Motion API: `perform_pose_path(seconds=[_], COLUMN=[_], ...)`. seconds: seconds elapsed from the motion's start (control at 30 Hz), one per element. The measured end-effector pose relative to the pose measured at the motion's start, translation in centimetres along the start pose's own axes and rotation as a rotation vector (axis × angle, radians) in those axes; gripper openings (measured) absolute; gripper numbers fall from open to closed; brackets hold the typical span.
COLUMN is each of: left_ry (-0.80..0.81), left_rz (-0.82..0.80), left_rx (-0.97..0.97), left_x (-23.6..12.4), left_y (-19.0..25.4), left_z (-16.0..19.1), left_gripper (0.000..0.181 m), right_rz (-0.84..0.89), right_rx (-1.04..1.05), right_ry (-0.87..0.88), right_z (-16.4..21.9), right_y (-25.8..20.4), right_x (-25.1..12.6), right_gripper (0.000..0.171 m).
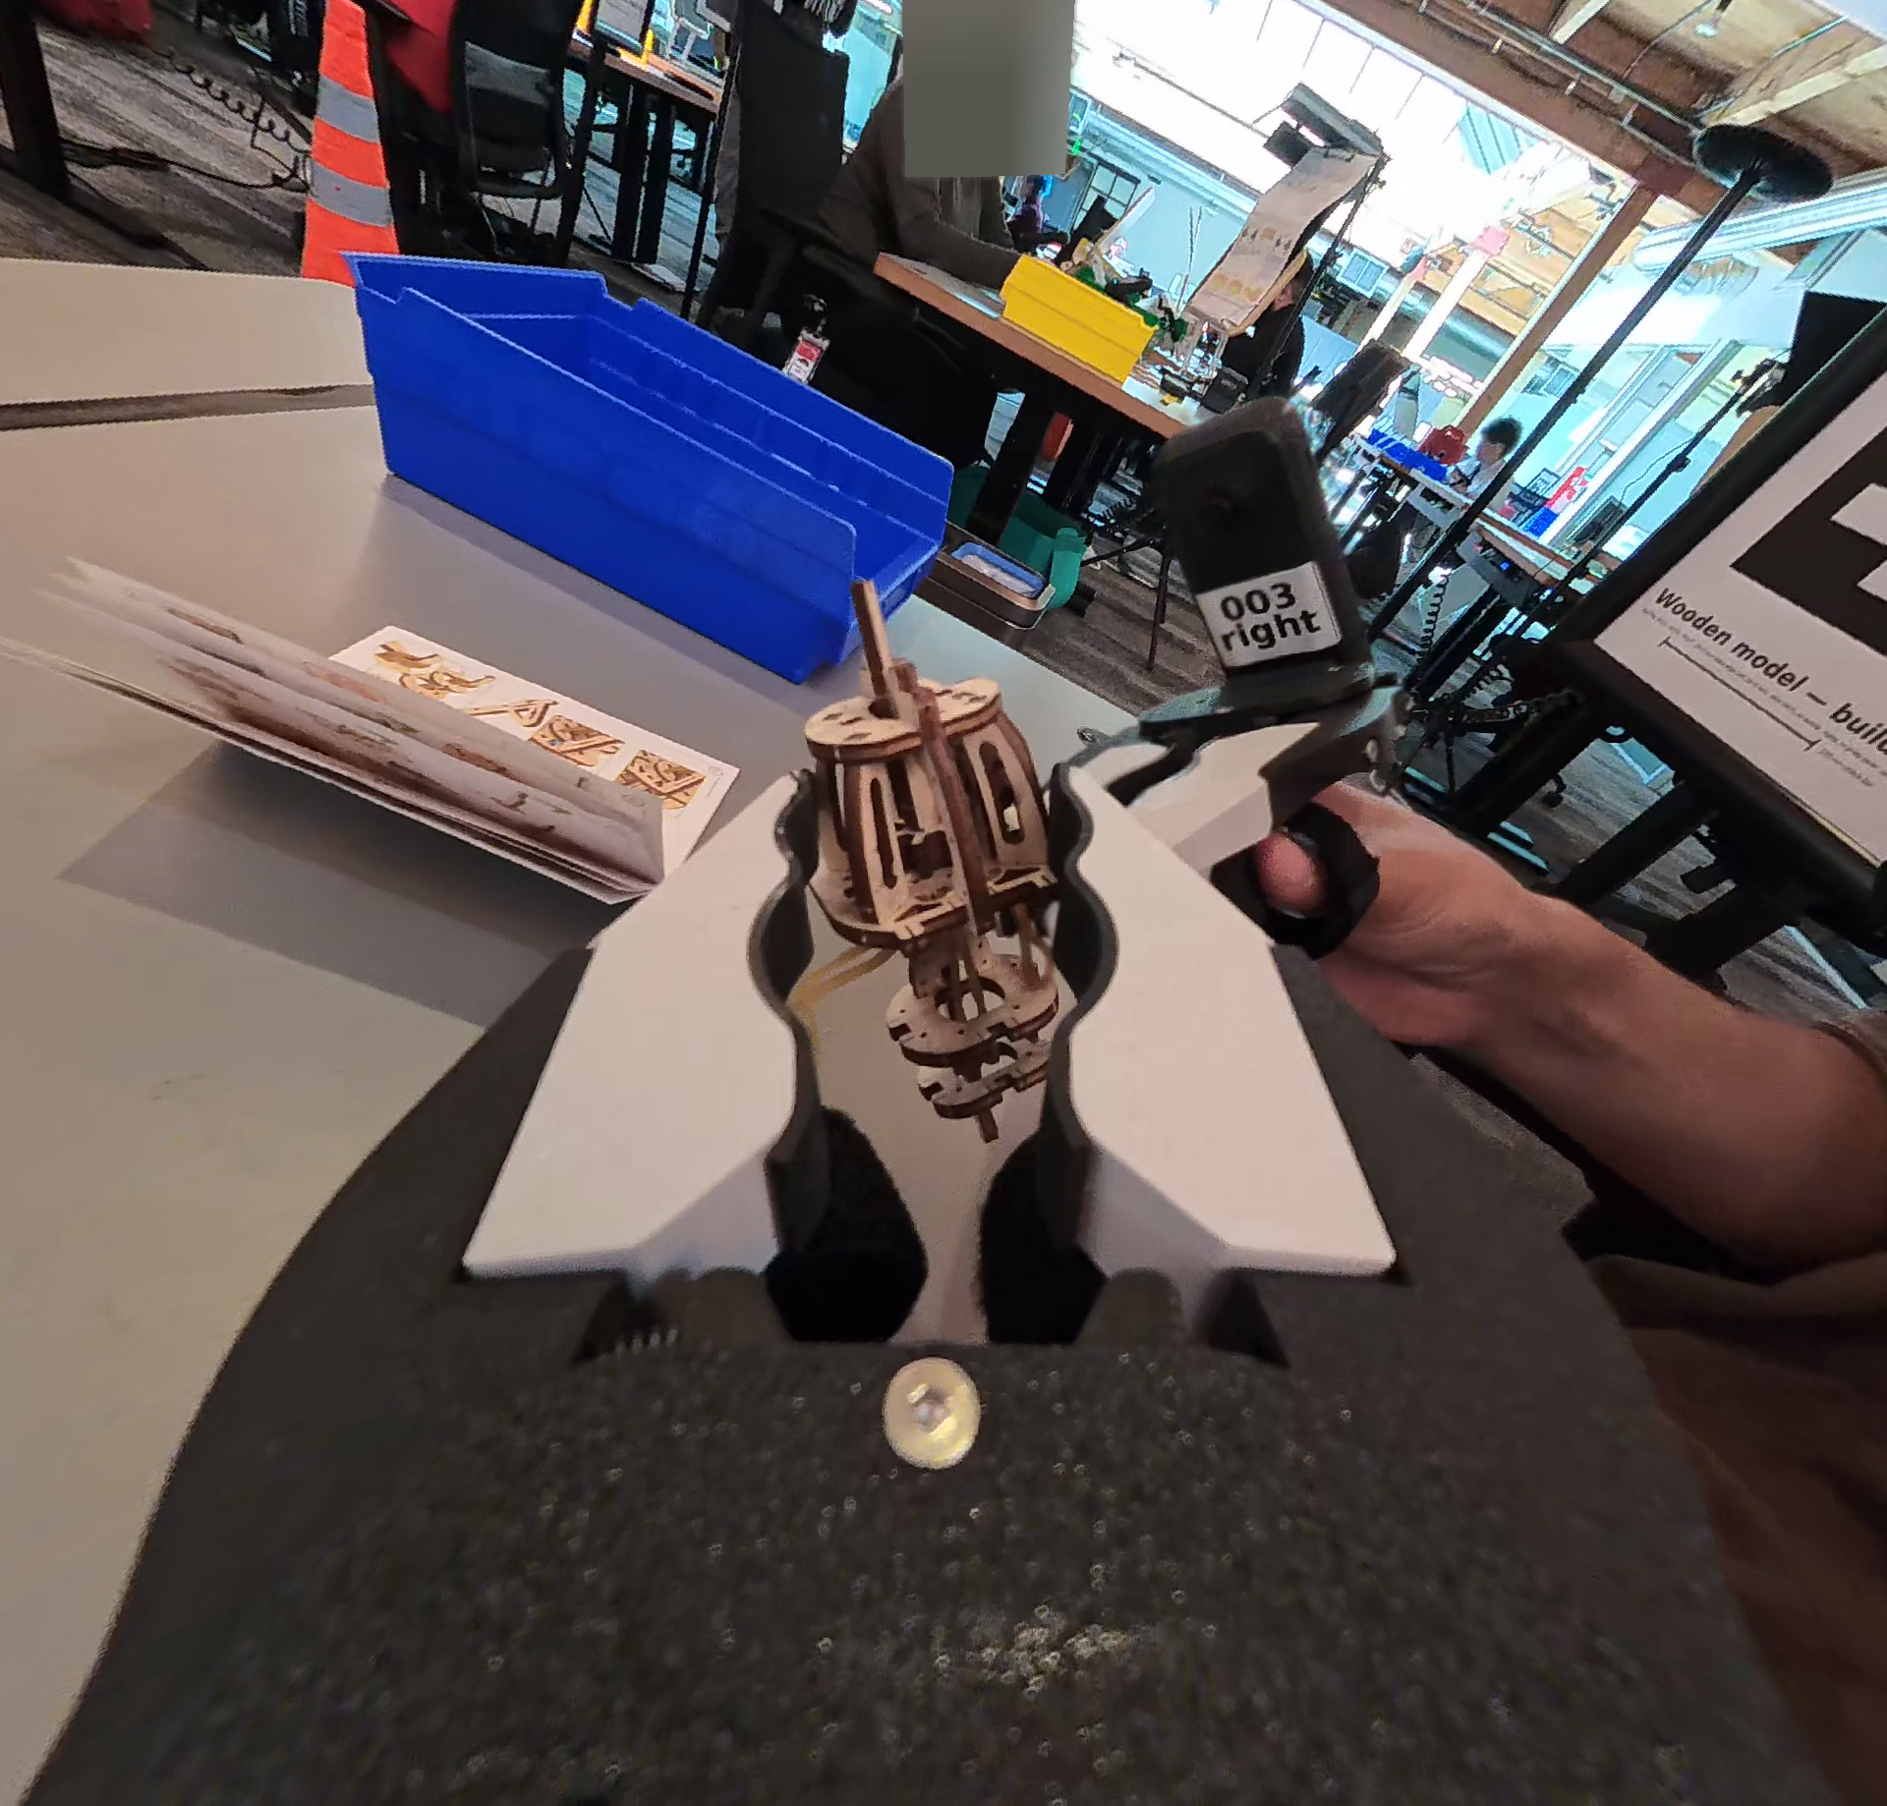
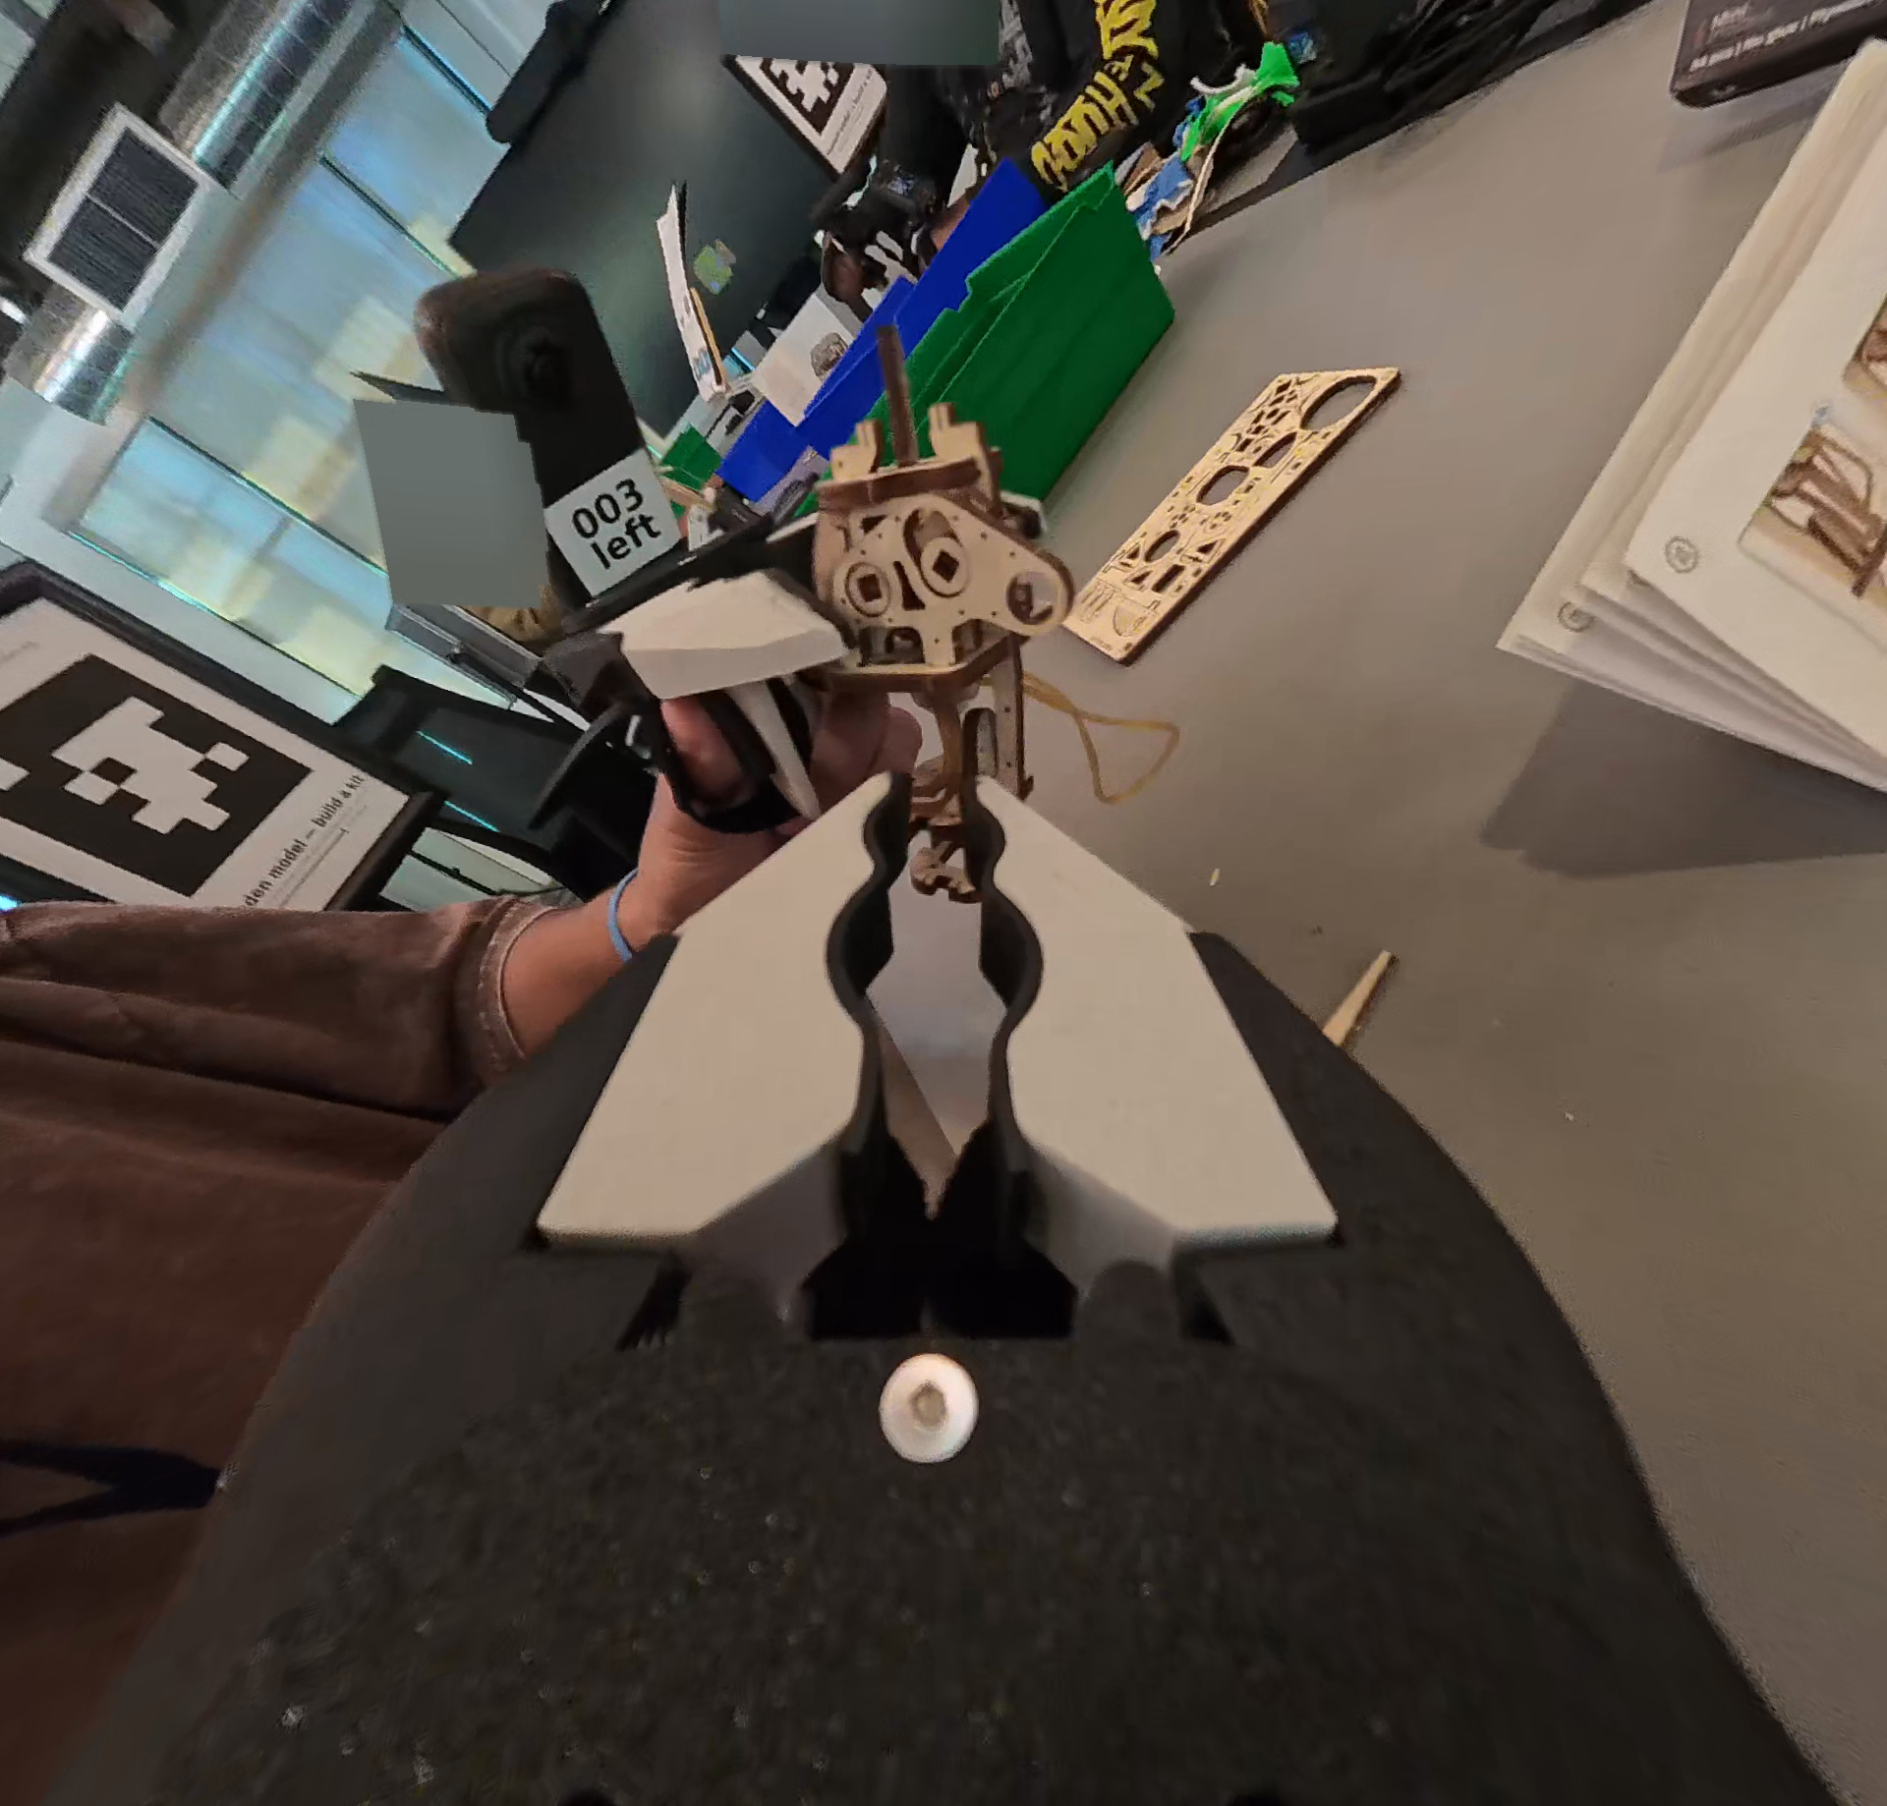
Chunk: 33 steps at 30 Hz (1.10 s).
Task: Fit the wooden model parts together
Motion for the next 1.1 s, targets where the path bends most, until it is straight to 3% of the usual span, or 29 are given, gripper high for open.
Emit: perform_pose_path(seconds=[0.23, 0.53, 0.9, 1.1], left_ry=[-0.022, -0.032, -0.016, -0.019], left_rz=[-0.027, -0.032, -0.02, -0.026], left_rx=[-0.013, -0.01, -0.038, -0.035], left_x=[0.2, 0.3, 0.3, 0.2], left_y=[-0.3, -0.2, -0.3, -0.4], left_z=[0.3, 0.4, 0.4, 0.4], left_gripper=[0.043, 0.043, 0.043, 0.043], right_rz=[0.067, 0.314, 0.382, 0.367], right_rx=[-0.02, -0.268, -0.394, -0.368], right_ry=[0.016, 0.026, 0.108, 0.059], right_z=[0.2, 0.2, 0.2, 0.5], right_y=[-0.2, -1.4, -2.7, -2.4], right_x=[0.4, 1.0, 1.1, 1.4], right_gripper=[0.001, 0.0, 0.0, 0.0])
Point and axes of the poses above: each gripper's, where its closed fingertips meet, x out along the fingers, z out of its underside, y = z × x across the jaws, the point moved 8 cm from there along -x, back along the fingers, and after that the axes turned 4 degrees about z, right-handed, at the moved point
